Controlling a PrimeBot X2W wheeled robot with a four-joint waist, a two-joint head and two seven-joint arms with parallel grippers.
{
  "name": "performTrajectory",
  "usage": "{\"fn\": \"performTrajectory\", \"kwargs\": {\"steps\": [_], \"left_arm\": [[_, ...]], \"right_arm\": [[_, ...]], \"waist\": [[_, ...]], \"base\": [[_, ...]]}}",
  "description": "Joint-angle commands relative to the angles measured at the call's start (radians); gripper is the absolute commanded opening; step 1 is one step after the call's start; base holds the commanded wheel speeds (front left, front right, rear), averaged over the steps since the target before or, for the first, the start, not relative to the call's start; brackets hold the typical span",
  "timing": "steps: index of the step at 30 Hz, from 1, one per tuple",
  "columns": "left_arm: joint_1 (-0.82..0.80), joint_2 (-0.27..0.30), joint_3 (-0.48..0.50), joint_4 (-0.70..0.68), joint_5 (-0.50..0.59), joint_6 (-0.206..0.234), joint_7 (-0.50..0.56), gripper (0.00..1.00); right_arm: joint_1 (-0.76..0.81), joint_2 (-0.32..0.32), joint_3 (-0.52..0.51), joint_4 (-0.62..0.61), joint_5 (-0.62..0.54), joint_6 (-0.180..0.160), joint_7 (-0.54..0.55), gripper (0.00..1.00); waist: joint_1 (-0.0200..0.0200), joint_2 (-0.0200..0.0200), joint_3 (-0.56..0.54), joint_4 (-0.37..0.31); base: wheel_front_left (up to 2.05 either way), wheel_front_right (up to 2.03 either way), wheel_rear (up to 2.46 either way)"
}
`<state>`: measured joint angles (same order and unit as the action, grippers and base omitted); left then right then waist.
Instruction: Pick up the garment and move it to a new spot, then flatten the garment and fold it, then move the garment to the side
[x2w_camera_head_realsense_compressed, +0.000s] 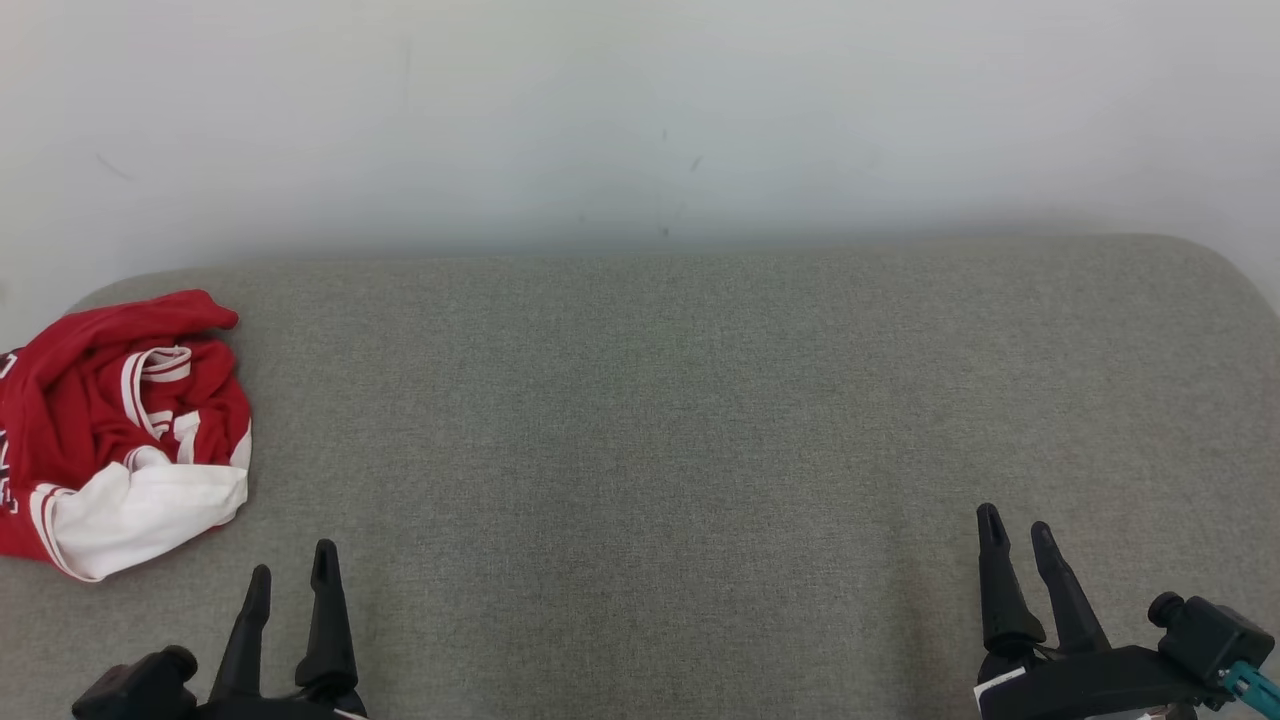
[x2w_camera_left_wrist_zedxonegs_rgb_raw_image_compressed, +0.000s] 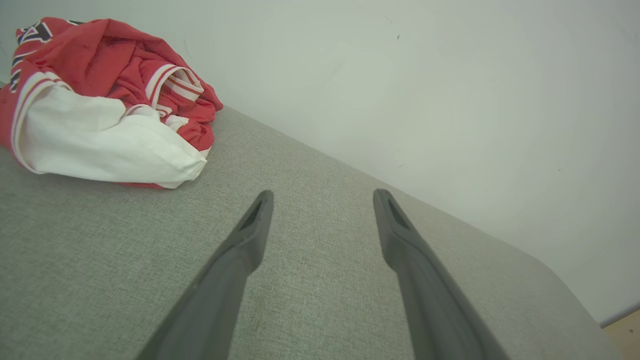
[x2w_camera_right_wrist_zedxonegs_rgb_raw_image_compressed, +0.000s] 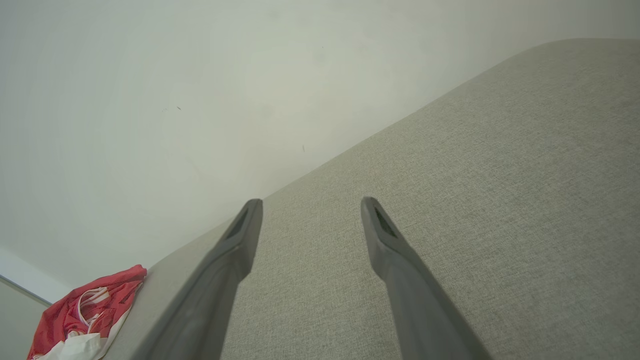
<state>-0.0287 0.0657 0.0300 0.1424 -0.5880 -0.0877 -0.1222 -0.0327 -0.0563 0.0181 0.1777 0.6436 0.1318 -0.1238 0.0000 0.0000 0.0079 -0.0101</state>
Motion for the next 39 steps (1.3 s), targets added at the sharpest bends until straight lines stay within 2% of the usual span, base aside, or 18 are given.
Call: {"fn": "performTrajectory", "kwargs": {"steps": [1, 21, 39], "left_arm": [[-0.003, 0.009, -0.002, -0.013, 0.027, 0.002, -0.008, 1.00], [0.007, 0.022, -0.020, -0.030, 0.234, 0.020, -0.063, 1.00], [0.017, 0.027, -0.012, -0.045, 0.377, 0.030, -0.100, 1.00]], "right_arm": [[-0.005, -0.005, 0.003, -0.014, -0.024, -0.001, -0.007, 1.00], [0.006, 0.003, 0.012, -0.020, -0.258, -0.001, -0.061, 1.00], [0.018, 0.006, 0.004, -0.032, -0.412, -0.002, -0.099, 1.00]], "waist": [[0.0000, 0.0000, 0.000, 0.000], [0.0000, 0.0000, -0.001, -0.001], [0.0000, 0.0000, -0.003, 0.002]], "base": [[0.00, 0.00, 0.00], [0.00, 0.00, 0.00], [0.00, 0.00, 0.00]]}}
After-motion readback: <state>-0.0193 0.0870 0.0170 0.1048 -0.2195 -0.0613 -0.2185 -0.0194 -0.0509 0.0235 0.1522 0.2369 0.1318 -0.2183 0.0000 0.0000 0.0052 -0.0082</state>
